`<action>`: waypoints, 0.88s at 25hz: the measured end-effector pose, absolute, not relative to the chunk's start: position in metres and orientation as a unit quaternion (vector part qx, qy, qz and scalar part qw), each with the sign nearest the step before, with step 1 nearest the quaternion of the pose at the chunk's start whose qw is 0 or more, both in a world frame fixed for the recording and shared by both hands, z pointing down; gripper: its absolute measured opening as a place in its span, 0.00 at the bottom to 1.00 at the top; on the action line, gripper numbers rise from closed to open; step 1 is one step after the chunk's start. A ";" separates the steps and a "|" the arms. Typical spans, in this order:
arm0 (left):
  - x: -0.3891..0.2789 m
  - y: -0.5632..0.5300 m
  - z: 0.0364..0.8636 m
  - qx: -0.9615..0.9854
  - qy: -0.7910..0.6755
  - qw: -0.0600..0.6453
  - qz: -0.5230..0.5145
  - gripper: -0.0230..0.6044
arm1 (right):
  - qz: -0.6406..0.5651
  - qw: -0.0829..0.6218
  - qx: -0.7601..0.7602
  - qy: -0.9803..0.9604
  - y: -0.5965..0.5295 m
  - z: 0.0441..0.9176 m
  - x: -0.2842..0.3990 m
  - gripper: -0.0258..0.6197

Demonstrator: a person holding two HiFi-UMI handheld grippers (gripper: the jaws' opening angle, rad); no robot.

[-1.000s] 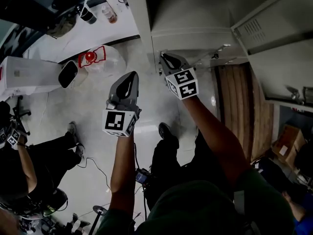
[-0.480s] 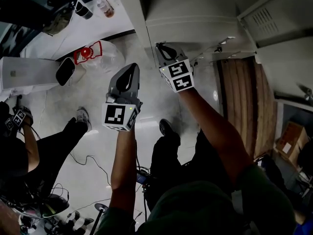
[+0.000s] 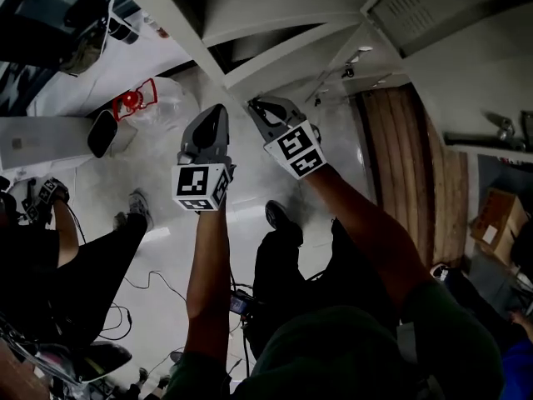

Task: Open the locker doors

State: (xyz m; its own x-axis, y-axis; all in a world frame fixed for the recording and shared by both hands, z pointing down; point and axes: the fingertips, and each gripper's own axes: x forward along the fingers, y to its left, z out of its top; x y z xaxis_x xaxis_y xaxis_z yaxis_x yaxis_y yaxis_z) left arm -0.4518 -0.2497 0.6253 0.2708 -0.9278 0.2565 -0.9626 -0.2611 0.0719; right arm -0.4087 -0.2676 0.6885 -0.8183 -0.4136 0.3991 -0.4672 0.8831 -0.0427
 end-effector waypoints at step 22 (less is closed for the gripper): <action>-0.267 -0.209 0.616 0.834 -0.524 0.150 0.089 0.01 | 0.157 0.235 0.271 -0.920 -0.195 0.681 -0.233 0.05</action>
State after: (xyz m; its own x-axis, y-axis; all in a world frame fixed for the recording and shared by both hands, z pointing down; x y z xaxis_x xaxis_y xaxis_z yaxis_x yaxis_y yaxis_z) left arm -0.2667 -0.2090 0.6160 0.4353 -0.8467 0.3060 -0.9002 -0.4063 0.1565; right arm -0.2332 -0.1948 0.6810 -0.7435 -0.4241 0.5170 -0.5719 0.8040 -0.1628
